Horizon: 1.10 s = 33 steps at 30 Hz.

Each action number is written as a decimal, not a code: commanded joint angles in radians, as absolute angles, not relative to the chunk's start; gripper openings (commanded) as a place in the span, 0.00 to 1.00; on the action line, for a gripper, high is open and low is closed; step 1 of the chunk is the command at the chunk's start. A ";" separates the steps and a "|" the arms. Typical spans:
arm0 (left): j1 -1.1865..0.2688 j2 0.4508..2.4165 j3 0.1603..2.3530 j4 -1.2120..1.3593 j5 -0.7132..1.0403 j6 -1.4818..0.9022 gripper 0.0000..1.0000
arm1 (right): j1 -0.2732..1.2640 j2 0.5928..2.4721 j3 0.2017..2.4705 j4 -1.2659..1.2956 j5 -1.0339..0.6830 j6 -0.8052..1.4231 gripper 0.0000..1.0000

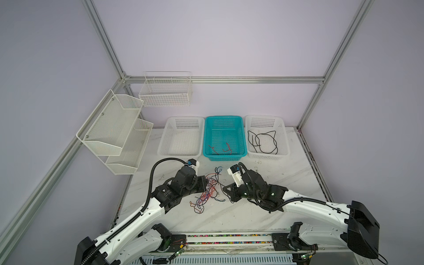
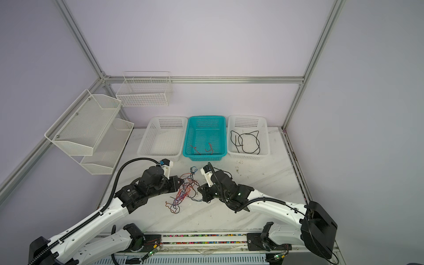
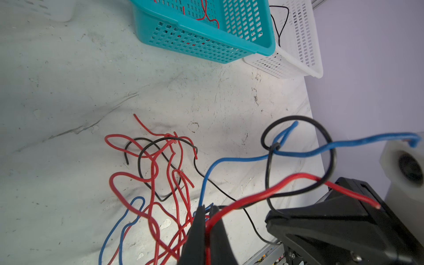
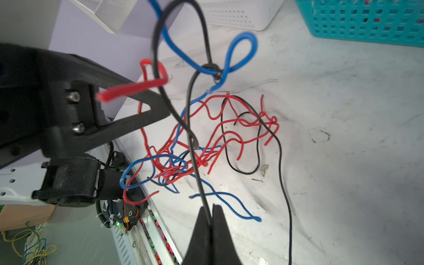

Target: Untangle the cables

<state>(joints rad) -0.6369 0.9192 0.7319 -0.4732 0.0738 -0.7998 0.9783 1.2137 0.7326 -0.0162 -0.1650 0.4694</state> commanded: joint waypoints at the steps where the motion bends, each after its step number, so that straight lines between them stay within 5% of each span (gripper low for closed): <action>1: -0.610 0.865 0.755 -0.459 0.058 -0.804 0.00 | 0.978 1.164 0.703 -0.084 -0.035 0.506 0.00; 14: -0.502 0.788 0.851 -0.728 0.063 -0.643 0.00 | 0.647 1.022 0.640 -0.141 -0.165 0.518 0.00; 25: -0.481 0.766 0.850 -0.618 0.140 -0.679 0.00 | 0.613 0.973 0.685 -0.139 -0.302 0.443 0.00; 33: -0.481 0.926 0.854 -0.603 0.184 -0.620 0.00 | 0.612 0.847 0.790 -0.128 -0.400 0.452 0.00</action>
